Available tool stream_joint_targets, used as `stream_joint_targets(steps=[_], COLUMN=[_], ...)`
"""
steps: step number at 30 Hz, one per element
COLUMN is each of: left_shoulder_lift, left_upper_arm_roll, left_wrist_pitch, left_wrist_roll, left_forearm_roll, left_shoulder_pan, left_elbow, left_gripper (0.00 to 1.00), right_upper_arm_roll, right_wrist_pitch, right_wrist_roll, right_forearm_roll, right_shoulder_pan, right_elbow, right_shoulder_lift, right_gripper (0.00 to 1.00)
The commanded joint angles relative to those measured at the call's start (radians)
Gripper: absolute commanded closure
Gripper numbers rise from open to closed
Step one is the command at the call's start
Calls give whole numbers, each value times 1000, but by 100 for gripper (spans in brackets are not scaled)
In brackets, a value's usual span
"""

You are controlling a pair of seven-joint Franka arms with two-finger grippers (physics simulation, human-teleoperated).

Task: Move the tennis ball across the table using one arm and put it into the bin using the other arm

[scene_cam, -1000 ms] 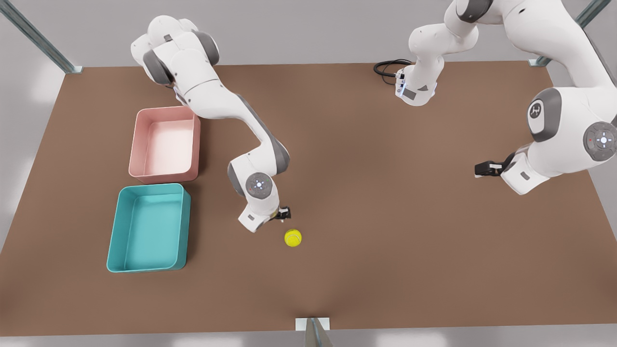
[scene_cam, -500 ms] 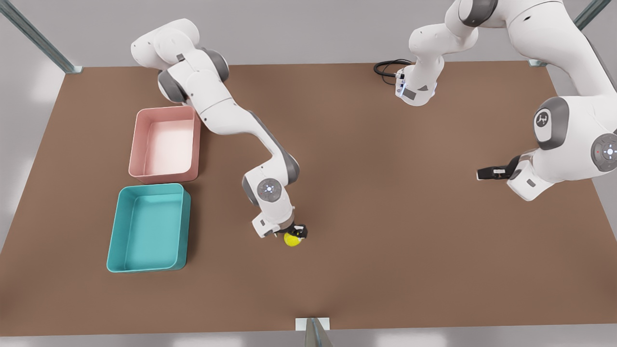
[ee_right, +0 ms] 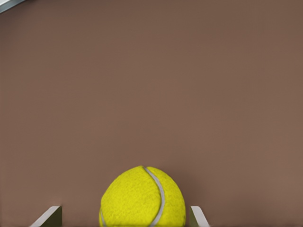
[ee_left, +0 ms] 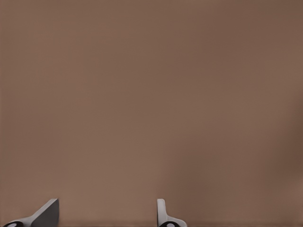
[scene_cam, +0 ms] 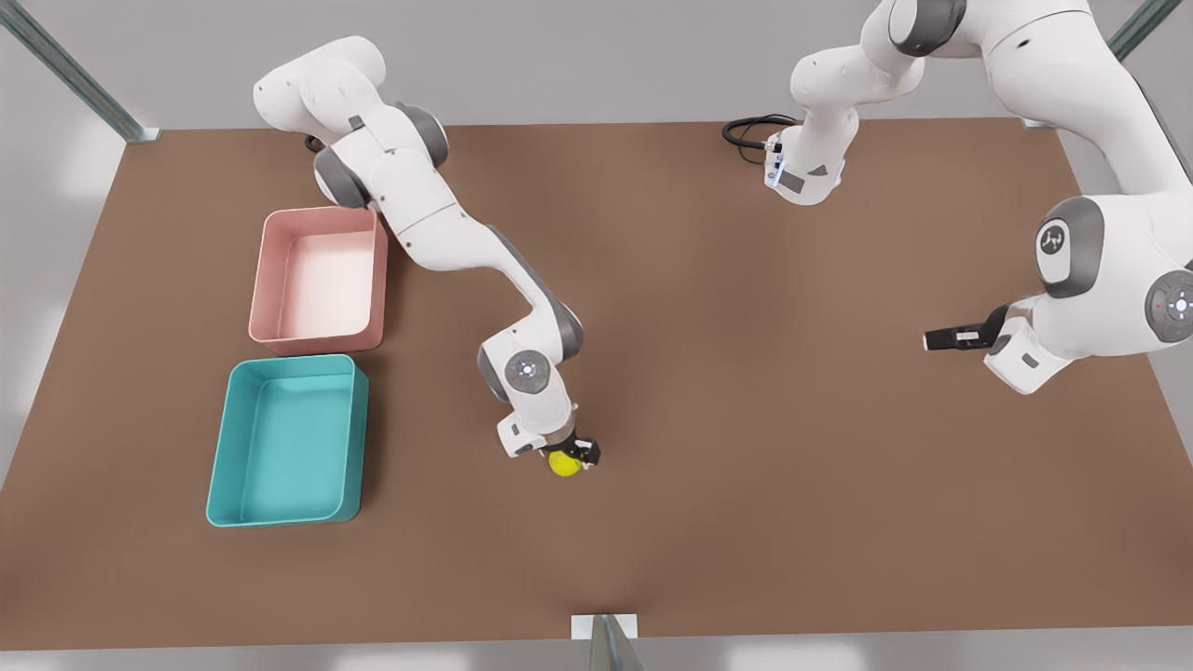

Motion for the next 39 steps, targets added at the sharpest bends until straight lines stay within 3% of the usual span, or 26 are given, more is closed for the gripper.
stream_joint_targets(steps=[1, 21, 25, 30, 33, 36, 39], left_shoulder_lift=[-1, 10, 16, 18, 16, 16, 18], left_upper_arm_roll=[0, -2, -2, -2, -2, 0, -2], left_wrist_pitch=[-6, -29, -29, -29, -29, -30, -30], left_wrist_roll=[-22, -24, -24, -24, -24, -24, -24], left_forearm_roll=[0, -14, -14, -14, -14, -14, -14], left_shoulder_pan=[0, 0, 1, 1, 1, 1, 1], left_elbow=[-1, -1, -1, -1, -1, 1, -1], left_gripper=[0, 0, 0, 0, 0, 0, 0], right_upper_arm_roll=[1, 1, 21, 26, 28, 29, 29], right_wrist_pitch=[13, 74, 74, 74, 64, -14, -307], right_wrist_roll=[23, -15, -13, -12, -44, -259, -588], right_forearm_roll=[1, -1, 2, 4, -3, -7, -9], right_shoulder_pan=[0, 1, -2, -5, -13, -63, -189], right_elbow=[0, 9, 11, 17, 2, -247, -389], right_shoulder_lift=[3, 61, 58, 49, -23, -247, -454], right_gripper=[0, 0, 25, 31, 31, 30, 30])
